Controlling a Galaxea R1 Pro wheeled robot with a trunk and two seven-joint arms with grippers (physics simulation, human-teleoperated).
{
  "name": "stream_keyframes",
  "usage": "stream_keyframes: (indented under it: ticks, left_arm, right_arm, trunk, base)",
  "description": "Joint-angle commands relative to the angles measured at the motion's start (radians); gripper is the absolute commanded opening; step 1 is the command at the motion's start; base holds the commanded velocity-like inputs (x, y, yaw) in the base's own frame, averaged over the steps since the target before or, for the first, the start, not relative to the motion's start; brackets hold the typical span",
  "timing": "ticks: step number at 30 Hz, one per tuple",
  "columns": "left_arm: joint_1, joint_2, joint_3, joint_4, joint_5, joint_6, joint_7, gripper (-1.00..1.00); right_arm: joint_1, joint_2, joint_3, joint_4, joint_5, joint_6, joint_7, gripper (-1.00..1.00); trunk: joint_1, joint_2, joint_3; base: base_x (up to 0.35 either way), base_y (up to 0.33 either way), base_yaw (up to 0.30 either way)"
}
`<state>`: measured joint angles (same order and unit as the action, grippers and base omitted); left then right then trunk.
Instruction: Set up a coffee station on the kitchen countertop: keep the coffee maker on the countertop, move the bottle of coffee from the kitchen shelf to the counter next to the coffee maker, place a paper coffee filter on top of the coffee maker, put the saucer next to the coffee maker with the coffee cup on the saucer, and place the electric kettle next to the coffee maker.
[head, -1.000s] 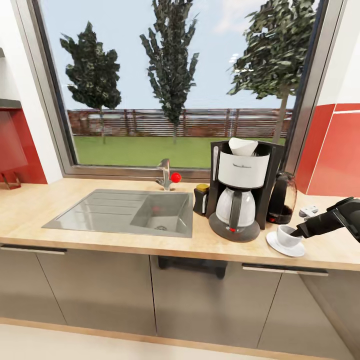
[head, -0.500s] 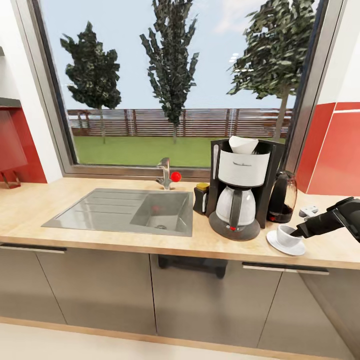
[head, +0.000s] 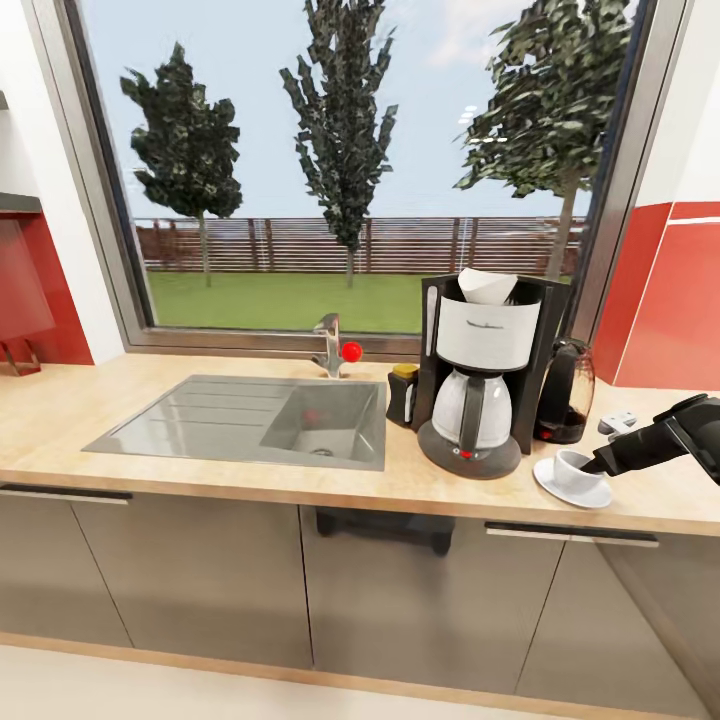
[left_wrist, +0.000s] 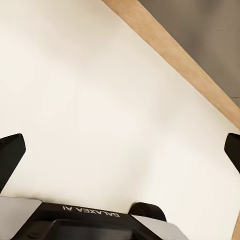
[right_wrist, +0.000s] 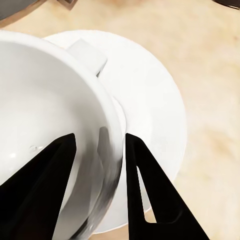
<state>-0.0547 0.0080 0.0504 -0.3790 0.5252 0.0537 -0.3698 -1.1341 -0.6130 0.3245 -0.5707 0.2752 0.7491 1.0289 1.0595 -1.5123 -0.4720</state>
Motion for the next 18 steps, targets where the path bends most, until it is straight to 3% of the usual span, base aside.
stream_keyframes:
  ticks: [1, 18]
  left_arm:
    - [0.0, 0.0, 0.005, 0.0, 0.006, 0.006, -0.006, 1.0]
    - [0.0, 0.0, 0.005, 0.0, 0.006, 0.006, -0.006, 1.0]
  right_arm:
    - [-0.001, -0.001, 0.002, -0.001, 0.007, 0.003, 0.008, -1.0]
    - [-0.001, -0.001, 0.002, -0.001, 0.007, 0.003, 0.008, -1.0]
  trunk:
    - [0.0, -0.001, -0.001]
    - [0.008, -0.015, -0.007]
  base:
    - [0.0, 0.0, 0.0]
    - [0.0, 0.0, 0.0]
